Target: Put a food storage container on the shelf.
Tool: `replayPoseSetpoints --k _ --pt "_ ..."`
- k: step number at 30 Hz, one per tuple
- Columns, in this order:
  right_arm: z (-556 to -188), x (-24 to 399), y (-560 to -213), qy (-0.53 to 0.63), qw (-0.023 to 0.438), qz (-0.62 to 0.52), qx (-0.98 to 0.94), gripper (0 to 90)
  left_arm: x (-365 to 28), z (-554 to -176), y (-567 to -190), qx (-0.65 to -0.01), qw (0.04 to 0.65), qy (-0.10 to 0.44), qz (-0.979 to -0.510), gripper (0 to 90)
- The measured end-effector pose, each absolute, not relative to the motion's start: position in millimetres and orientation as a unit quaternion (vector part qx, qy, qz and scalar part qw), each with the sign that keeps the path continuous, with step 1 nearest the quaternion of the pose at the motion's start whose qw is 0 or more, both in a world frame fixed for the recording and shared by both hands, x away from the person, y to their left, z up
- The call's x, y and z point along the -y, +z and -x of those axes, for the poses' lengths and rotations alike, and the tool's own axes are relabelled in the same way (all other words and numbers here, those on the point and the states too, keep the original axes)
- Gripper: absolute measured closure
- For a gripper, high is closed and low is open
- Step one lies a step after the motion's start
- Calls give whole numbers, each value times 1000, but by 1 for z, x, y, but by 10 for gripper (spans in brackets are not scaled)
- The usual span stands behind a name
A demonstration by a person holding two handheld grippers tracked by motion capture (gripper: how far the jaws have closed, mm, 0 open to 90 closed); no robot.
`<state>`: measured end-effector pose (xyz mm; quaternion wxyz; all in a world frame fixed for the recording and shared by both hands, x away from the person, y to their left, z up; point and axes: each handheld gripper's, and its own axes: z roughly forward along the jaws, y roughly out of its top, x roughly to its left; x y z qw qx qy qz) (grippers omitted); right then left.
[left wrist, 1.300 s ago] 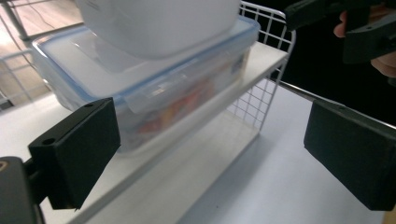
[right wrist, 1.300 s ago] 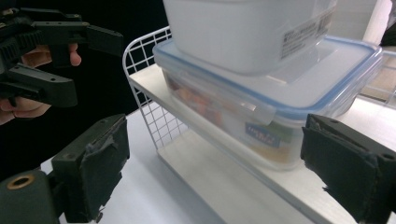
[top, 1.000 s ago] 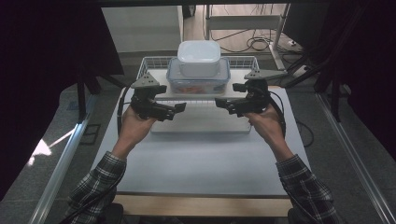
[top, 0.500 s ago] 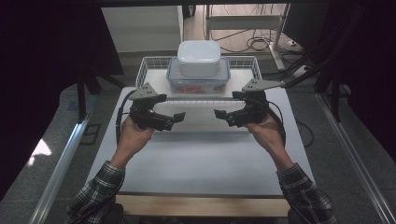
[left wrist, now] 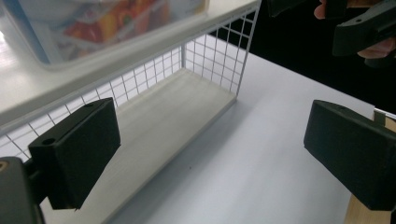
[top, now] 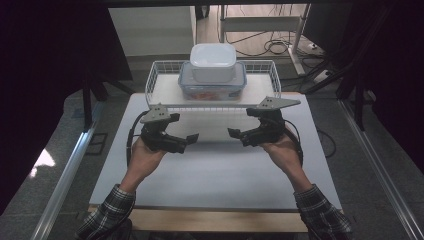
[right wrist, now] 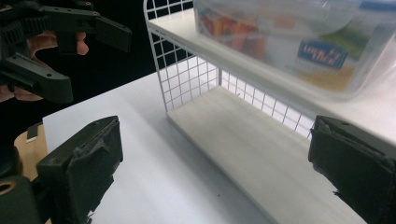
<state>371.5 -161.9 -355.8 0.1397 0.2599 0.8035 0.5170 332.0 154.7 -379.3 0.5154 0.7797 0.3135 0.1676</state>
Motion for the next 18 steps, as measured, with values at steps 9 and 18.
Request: replayPoseSetpoints --k 9,18 --pt "-364 161 -371 514 135 -257 -807 36 -153 -323 -395 -314 511 171 -782 35" --pt "-358 160 -383 508 138 -251 -812 35 -153 -317 -410 -320 512 171 -779 38"
